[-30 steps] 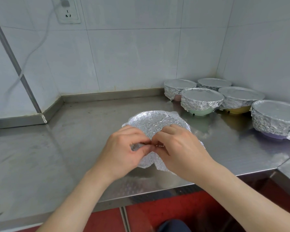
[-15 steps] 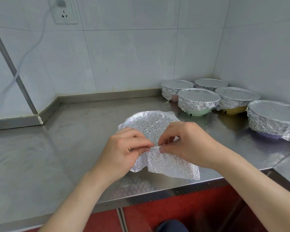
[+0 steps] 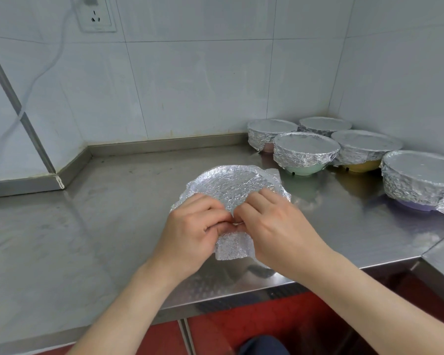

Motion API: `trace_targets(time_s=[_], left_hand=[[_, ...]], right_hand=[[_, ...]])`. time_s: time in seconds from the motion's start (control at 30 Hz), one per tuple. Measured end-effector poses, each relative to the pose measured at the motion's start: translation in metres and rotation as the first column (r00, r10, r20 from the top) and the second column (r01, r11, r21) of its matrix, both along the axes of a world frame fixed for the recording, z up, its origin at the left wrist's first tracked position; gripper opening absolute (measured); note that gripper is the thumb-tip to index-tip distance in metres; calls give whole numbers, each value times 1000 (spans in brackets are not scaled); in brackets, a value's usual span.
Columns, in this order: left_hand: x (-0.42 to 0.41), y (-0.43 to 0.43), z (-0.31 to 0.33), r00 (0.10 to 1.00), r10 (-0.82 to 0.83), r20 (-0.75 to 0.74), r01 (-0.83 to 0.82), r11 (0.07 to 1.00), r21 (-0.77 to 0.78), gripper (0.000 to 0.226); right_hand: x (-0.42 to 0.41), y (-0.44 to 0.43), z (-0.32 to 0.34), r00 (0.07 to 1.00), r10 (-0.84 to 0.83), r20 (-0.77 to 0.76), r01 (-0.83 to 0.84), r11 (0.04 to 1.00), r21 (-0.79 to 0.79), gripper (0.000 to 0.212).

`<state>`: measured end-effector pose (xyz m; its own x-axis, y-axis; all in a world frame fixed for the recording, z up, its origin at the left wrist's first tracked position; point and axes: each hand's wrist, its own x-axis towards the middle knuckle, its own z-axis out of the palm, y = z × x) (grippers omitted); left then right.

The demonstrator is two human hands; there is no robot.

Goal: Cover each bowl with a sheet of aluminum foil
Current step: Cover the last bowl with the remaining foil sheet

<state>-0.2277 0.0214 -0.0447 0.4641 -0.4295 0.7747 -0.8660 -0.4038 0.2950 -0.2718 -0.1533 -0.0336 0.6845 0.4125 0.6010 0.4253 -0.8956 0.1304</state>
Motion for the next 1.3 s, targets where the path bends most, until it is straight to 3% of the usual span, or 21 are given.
trace_targets(time_s=[0.17,0.27,0.4,0.5,0.97,1.03,1.1,1.3], left_hand=[[6,12,10,989,-107,-103,112,992,49,13],[9,25,19,971,-105,-214,126,988,86,14],[6,31,23,973,-52,-226,67,996,62,21],[0,22,21,974,-71,-217,92,992,85,15],[5,21,20,986,-72,-149,104,969,223,26],[4,19,19,989,-57,-135,86,972,218,25],[2,16,17,989,-58,-136,81,982,170,21],[2,7,15,996,-63,-62,72,985,156,5]], right_hand=[[-8,8,8,998,33,-59,-26,993,117,9],[-16,3,19,975,124,-183,-75,964,256,26],[-16,-16,25,945,191,-265,-68,909,412,5],[-14,-19,24,929,220,-297,-78,902,425,6],[-9,-7,14,978,137,-156,-105,975,196,28],[-7,-5,10,993,89,-82,-79,990,114,24],[-7,-4,5,1000,22,-10,-22,1000,21,7],[-10,5,-1,992,-61,108,63,998,-17,12]])
